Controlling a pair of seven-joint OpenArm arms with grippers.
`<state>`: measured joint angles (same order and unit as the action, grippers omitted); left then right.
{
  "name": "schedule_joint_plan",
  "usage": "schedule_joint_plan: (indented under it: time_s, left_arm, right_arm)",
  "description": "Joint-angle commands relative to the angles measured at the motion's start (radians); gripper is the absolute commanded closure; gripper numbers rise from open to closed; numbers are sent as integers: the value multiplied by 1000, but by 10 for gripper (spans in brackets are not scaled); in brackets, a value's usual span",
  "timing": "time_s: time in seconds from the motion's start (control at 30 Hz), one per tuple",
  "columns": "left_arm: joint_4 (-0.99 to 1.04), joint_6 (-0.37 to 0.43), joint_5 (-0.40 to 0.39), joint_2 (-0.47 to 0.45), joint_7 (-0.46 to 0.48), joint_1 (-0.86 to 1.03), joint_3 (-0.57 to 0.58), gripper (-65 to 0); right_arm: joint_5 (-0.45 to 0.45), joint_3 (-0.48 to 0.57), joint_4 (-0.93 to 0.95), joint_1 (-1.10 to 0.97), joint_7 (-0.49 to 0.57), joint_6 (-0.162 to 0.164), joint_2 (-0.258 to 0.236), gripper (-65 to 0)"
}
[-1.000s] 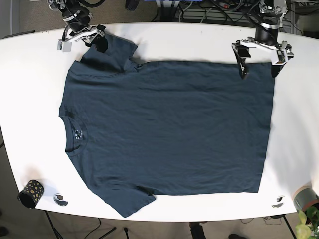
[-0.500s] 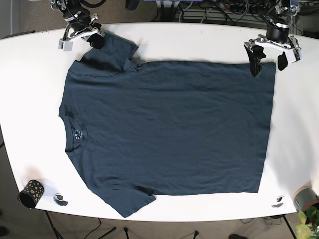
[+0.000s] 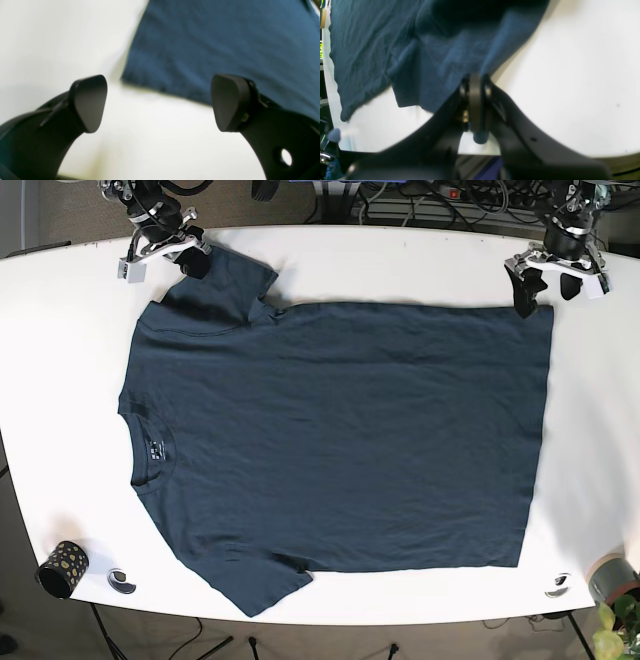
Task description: Fold the T-shirt properly
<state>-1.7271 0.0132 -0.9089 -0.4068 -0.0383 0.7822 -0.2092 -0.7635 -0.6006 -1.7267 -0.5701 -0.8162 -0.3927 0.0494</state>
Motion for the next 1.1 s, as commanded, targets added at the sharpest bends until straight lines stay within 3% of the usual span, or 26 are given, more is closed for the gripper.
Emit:
schedule_joint_plan:
  time_s: [0.0, 0.33, 0.5, 0.73, 0.87, 1.07]
  left_arm:
    - [19, -9, -13, -13, 25, -17, -6, -621]
    - [92, -9, -14, -13, 22, -77, 47, -621]
    - [108, -9, -14, -8, -105, -143, 55, -619]
    - [109, -9, -14, -4, -134, -155, 54, -614]
    - [112, -9, -14, -4, -137, -172, 57, -521]
    - [144, -9, -14, -4, -206, -212, 57, -283]
  right_arm:
    - [16, -2, -8, -12, -19, 7, -7, 0]
    - [16, 0, -8, -11, -19, 7, -9, 0]
    - [16, 0, -11, -11, -19, 7, -9, 0]
    - [16, 0, -8, -12, -19, 7, -23, 0]
    - [16, 0, -8, -12, -19, 7, -29, 0]
    - [16, 0, -8, -9, -19, 7, -29, 0]
